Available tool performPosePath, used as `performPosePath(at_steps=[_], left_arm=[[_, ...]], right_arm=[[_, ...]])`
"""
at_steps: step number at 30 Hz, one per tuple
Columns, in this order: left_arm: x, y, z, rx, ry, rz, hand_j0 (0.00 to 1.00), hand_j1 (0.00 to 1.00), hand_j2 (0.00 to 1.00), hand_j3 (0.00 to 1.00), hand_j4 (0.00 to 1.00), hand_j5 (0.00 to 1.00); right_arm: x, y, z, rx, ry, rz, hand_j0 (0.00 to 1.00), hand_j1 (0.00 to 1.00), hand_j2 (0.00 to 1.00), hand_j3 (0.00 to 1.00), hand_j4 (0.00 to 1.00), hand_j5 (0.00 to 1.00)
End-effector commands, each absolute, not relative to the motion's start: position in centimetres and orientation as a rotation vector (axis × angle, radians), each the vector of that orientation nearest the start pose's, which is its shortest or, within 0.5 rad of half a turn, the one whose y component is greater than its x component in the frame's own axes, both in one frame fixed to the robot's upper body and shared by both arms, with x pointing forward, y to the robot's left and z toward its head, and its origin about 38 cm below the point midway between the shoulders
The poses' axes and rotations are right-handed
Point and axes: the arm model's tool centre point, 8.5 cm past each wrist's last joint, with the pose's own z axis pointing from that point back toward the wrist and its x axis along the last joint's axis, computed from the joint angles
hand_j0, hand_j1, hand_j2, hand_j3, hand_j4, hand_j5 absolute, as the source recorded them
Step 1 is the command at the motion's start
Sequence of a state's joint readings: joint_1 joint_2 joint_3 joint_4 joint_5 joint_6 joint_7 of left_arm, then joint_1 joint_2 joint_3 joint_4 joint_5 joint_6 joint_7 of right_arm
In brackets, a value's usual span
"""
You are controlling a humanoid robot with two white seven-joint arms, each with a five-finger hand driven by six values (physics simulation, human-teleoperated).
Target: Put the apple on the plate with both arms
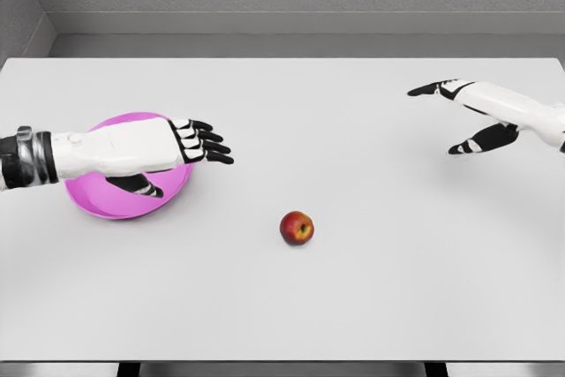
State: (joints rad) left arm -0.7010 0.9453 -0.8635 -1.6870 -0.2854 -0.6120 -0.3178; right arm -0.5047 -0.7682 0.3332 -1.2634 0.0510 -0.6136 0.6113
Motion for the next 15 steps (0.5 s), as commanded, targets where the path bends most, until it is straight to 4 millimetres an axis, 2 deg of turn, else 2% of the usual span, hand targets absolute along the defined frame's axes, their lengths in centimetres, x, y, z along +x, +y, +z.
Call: performPosePath(at_steps=[1, 3, 8, 10, 15], left_arm=[[37.5, 21.3, 20.8, -0.075, 2.125, 2.773, 1.00, 1.00, 1.00, 1.00, 1.00, 1.00], [37.1, 18.1, 20.4, 0.029, 2.094, 2.726, 1.00, 1.00, 1.00, 1.00, 1.00, 1.00], [36.6, 13.8, 20.7, 0.133, 2.119, 2.615, 1.00, 1.00, 1.00, 1.00, 1.00, 1.00], [36.1, 12.0, 20.3, 0.163, 2.024, 2.634, 1.00, 1.00, 1.00, 1.00, 1.00, 1.00], [36.1, 10.8, 20.5, 0.123, 1.982, 2.611, 1.00, 1.00, 1.00, 1.00, 1.00, 1.00]], right_arm=[[44.0, -39.2, 22.9, -0.285, -1.614, 1.523, 1.00, 1.00, 1.00, 1.00, 1.00, 1.00], [44.0, -39.1, 22.8, -0.281, -1.616, 1.524, 1.00, 1.00, 1.00, 1.00, 1.00, 1.00], [43.9, -38.9, 23.0, -0.280, -1.618, 1.532, 1.00, 1.00, 1.00, 1.00, 1.00, 1.00], [43.8, -39.2, 23.1, -0.288, -1.611, 1.536, 1.00, 1.00, 1.00, 1.00, 1.00, 1.00], [43.8, -39.2, 23.2, -0.290, -1.607, 1.547, 1.00, 1.00, 1.00, 1.00, 1.00, 1.00]])
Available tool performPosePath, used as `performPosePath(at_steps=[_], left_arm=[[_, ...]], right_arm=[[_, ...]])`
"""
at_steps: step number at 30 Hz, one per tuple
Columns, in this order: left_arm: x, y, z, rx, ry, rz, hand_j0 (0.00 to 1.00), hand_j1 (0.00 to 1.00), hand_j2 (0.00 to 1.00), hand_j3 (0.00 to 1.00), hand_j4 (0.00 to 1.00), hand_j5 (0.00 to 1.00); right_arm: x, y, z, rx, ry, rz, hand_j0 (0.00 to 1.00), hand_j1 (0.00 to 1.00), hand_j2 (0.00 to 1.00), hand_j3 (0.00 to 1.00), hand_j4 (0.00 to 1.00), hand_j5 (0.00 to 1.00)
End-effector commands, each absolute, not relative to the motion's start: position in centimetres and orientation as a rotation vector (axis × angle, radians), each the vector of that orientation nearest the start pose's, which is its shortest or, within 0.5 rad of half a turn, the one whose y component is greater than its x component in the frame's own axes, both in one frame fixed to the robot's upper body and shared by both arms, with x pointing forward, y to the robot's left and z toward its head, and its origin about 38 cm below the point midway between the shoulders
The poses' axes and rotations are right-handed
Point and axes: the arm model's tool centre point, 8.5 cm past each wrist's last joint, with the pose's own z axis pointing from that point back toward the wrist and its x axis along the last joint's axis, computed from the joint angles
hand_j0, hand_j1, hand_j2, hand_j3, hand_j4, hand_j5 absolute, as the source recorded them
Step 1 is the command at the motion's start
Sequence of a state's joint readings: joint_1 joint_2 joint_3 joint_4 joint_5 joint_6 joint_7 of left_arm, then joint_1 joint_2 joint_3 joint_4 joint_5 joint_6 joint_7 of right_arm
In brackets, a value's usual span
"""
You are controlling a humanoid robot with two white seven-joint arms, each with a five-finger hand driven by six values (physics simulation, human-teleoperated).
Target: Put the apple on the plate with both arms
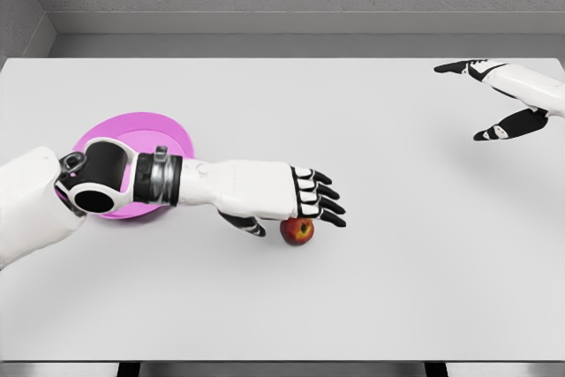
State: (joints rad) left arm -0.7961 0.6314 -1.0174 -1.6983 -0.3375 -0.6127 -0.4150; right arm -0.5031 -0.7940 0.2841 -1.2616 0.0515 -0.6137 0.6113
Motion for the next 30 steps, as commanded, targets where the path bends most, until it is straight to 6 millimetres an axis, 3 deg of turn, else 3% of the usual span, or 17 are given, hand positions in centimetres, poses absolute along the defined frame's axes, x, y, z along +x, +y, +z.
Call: performPosePath(at_steps=[1, 4, 14, 23, 30], left_arm=[[36.1, 10.4, 20.7, 0.118, 1.978, 2.602, 1.00, 1.00, 1.00, 1.00, 1.00, 1.00], [36.2, 9.5, 20.7, 0.117, 1.942, 2.609, 1.00, 1.00, 1.00, 1.00, 1.00, 1.00], [37.4, 11.3, 20.7, -0.074, 1.788, 2.678, 1.00, 1.00, 1.00, 1.00, 1.00, 1.00], [37.4, 10.7, 20.2, -0.113, 1.737, 2.677, 1.00, 1.00, 1.00, 1.00, 1.00, 1.00], [36.9, 10.3, 18.7, -0.077, 1.692, 2.704, 1.00, 1.00, 1.00, 1.00, 1.00, 1.00]], right_arm=[[43.7, -39.1, 23.3, -0.290, -1.610, 1.550, 1.00, 1.00, 1.00, 1.00, 1.00, 1.00], [43.7, -39.1, 23.3, -0.290, -1.610, 1.550, 1.00, 1.00, 1.00, 1.00, 1.00, 1.00], [43.4, -39.2, 23.4, -0.294, -1.602, 1.565, 1.00, 1.00, 1.00, 1.00, 1.00, 1.00], [43.2, -39.1, 22.8, -0.281, -1.595, 1.567, 1.00, 1.00, 1.00, 1.00, 1.00, 1.00], [43.2, -39.1, 22.9, -0.282, -1.594, 1.568, 1.00, 1.00, 1.00, 1.00, 1.00, 1.00]])
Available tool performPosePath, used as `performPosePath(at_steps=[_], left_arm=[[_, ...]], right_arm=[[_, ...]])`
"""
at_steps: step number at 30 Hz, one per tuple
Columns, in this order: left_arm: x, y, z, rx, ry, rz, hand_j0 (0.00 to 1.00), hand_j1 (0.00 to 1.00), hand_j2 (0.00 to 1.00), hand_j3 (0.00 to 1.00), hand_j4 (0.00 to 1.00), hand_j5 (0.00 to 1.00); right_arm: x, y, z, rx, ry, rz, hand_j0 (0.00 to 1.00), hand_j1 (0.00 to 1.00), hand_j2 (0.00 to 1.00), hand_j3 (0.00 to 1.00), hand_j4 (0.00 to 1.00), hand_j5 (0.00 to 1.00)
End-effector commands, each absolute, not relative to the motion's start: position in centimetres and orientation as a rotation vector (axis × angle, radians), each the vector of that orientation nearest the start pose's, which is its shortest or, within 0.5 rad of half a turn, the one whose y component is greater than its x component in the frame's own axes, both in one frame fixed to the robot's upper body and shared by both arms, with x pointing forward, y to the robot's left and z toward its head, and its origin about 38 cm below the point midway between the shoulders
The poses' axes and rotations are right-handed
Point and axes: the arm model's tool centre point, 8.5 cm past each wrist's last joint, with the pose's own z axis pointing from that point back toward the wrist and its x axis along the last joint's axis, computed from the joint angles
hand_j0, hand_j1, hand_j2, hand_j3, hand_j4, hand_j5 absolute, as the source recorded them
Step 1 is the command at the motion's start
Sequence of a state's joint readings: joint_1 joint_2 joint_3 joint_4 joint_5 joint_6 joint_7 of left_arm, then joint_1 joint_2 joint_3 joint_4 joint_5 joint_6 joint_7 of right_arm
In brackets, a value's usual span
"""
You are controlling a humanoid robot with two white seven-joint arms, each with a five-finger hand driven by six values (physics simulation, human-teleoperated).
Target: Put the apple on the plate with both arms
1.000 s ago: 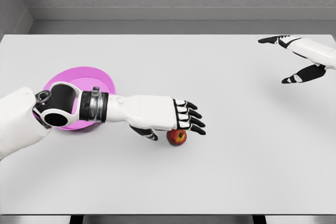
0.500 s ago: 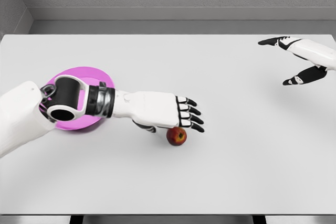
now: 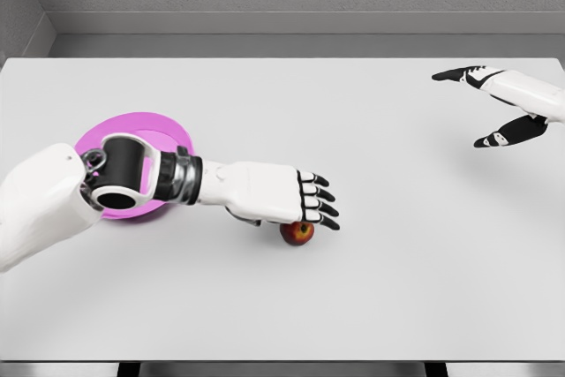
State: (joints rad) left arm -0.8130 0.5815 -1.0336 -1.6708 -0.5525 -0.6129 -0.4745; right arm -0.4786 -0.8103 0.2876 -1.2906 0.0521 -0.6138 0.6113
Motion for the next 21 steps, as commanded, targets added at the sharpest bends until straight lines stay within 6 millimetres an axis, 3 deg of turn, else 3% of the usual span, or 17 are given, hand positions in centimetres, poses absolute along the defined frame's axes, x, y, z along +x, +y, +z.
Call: performPosePath(at_steps=[1, 14, 21], left_arm=[[36.8, 10.3, 18.3, -0.067, 1.685, 2.713, 1.00, 1.00, 1.00, 1.00, 1.00, 1.00], [37.4, 10.8, 16.9, -0.053, 1.652, 2.773, 0.99, 0.99, 0.99, 0.99, 0.99, 0.99], [37.0, 9.5, 16.4, -0.017, 1.646, 2.756, 0.94, 0.94, 0.94, 0.94, 0.94, 0.94]], right_arm=[[43.2, -39.1, 22.9, -0.282, -1.594, 1.568, 1.00, 1.00, 1.00, 1.00, 1.00, 1.00], [43.1, -39.0, 22.7, -0.279, -1.591, 1.572, 1.00, 1.00, 1.00, 1.00, 1.00, 1.00], [43.1, -38.6, 22.3, -0.267, -1.582, 1.583, 1.00, 1.00, 1.00, 1.00, 1.00, 1.00]])
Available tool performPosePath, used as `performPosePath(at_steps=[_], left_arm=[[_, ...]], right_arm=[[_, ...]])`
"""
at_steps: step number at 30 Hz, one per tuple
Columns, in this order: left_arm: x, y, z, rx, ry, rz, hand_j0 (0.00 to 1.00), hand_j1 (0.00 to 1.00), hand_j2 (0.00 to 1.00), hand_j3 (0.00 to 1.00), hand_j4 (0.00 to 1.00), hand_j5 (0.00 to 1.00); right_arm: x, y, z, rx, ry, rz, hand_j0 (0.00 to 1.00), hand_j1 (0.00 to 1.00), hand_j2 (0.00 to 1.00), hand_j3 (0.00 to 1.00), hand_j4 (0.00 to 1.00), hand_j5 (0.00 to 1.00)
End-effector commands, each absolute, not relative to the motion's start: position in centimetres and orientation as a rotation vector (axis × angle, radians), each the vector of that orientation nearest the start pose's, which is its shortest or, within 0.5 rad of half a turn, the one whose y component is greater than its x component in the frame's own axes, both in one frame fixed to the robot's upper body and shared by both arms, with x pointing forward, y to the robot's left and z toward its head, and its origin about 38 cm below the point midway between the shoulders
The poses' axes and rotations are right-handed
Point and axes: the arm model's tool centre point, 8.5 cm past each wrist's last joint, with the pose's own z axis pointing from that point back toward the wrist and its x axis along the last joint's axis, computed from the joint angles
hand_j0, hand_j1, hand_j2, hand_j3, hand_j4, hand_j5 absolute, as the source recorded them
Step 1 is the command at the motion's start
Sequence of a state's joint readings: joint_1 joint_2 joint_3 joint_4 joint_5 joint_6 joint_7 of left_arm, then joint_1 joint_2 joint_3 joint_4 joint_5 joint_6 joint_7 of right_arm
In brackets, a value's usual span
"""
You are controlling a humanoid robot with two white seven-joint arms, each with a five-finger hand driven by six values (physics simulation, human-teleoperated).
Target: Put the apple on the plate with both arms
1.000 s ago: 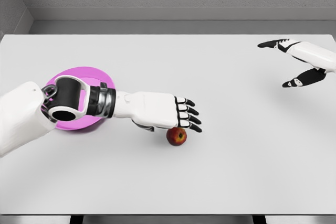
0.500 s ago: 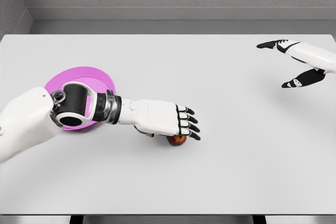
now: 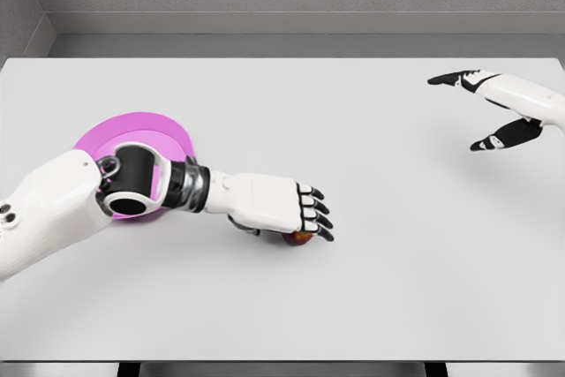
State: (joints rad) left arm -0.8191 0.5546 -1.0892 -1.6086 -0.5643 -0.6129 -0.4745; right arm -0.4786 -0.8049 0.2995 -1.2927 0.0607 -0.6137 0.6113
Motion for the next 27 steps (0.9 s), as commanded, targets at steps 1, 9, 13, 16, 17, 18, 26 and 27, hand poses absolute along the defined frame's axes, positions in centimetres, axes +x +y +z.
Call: performPosePath(at_steps=[1, 9, 13, 16, 17, 18, 26, 27], left_arm=[[37.00, 9.45, 16.37, -0.017, 1.645, 2.756, 0.93, 0.93, 0.93, 0.93, 0.93, 0.93], [37.01, 9.52, 16.36, -0.018, 1.644, 2.758, 0.92, 0.92, 0.92, 0.92, 0.92, 0.92], [37.01, 9.45, 16.36, -0.022, 1.638, 2.757, 0.92, 0.92, 0.92, 0.92, 0.92, 0.92], [37.05, 9.49, 16.28, -0.037, 1.623, 2.758, 0.87, 0.87, 0.87, 0.87, 0.87, 0.87], [37.05, 9.49, 16.28, -0.037, 1.623, 2.758, 0.87, 0.87, 0.87, 0.87, 0.87, 0.87], [37.05, 9.49, 16.28, -0.037, 1.623, 2.758, 0.87, 0.87, 0.87, 0.87, 0.87, 0.87], [37.09, 9.51, 16.25, -0.039, 1.621, 2.760, 0.87, 0.87, 0.87, 0.87, 0.87, 0.87], [37.09, 9.52, 16.23, -0.042, 1.618, 2.760, 0.87, 0.87, 0.87, 0.87, 0.87, 0.87]], right_arm=[[43.14, -38.56, 22.26, -0.267, -1.582, 1.583, 1.00, 1.00, 1.00, 1.00, 1.00, 1.00], [43.13, -38.61, 22.29, -0.269, -1.581, 1.584, 1.00, 1.00, 1.00, 1.00, 1.00, 1.00], [43.16, -38.55, 22.33, -0.269, -1.584, 1.584, 1.00, 1.00, 1.00, 1.00, 1.00, 1.00], [43.14, -38.56, 22.26, -0.267, -1.582, 1.583, 1.00, 1.00, 1.00, 1.00, 1.00, 1.00], [43.14, -38.56, 22.26, -0.267, -1.582, 1.583, 1.00, 1.00, 1.00, 1.00, 1.00, 1.00], [43.14, -38.56, 22.26, -0.267, -1.582, 1.583, 1.00, 1.00, 1.00, 1.00, 1.00, 1.00], [43.17, -38.56, 22.45, -0.271, -1.585, 1.585, 1.00, 1.00, 1.00, 1.00, 1.00, 1.00], [43.18, -38.60, 22.42, -0.271, -1.584, 1.584, 1.00, 1.00, 1.00, 1.00, 1.00, 1.00]])
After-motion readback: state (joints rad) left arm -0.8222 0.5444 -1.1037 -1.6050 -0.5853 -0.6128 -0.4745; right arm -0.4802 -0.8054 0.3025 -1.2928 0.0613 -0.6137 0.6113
